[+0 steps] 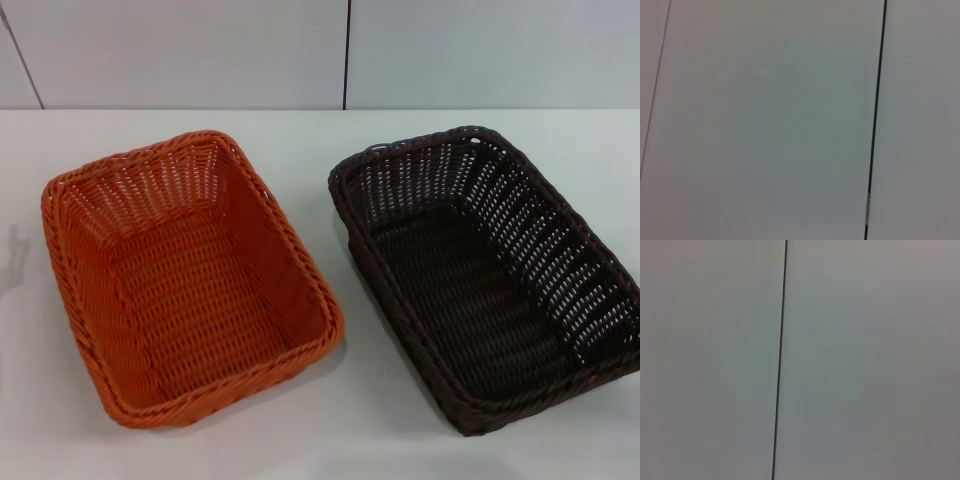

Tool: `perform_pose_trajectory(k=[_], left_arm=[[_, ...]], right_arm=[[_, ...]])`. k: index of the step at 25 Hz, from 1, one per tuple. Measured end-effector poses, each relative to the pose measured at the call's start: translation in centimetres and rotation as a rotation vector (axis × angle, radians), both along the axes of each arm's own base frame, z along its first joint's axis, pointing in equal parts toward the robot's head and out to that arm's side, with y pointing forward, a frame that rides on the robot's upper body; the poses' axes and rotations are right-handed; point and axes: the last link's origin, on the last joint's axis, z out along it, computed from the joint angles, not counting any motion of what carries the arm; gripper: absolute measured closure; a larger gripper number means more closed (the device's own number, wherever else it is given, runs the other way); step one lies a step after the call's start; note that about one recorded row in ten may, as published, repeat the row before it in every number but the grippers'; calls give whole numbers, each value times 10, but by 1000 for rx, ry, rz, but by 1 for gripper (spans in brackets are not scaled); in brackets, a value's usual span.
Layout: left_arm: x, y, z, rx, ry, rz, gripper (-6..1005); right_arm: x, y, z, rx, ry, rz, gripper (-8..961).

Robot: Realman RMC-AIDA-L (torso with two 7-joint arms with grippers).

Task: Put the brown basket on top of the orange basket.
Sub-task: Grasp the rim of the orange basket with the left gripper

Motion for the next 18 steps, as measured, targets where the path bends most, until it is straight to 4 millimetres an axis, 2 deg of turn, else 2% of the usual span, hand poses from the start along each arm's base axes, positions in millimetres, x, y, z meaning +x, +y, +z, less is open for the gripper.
perform_pose_trajectory(k=[14,18], left_arm=[[7,3,-5,-29,3,-32,190],[15,12,-9,-54,66,-37,189]], right_arm=[[-4,10,0,-16,4,7,126],[-4,12,-1,-28,4,4,126]])
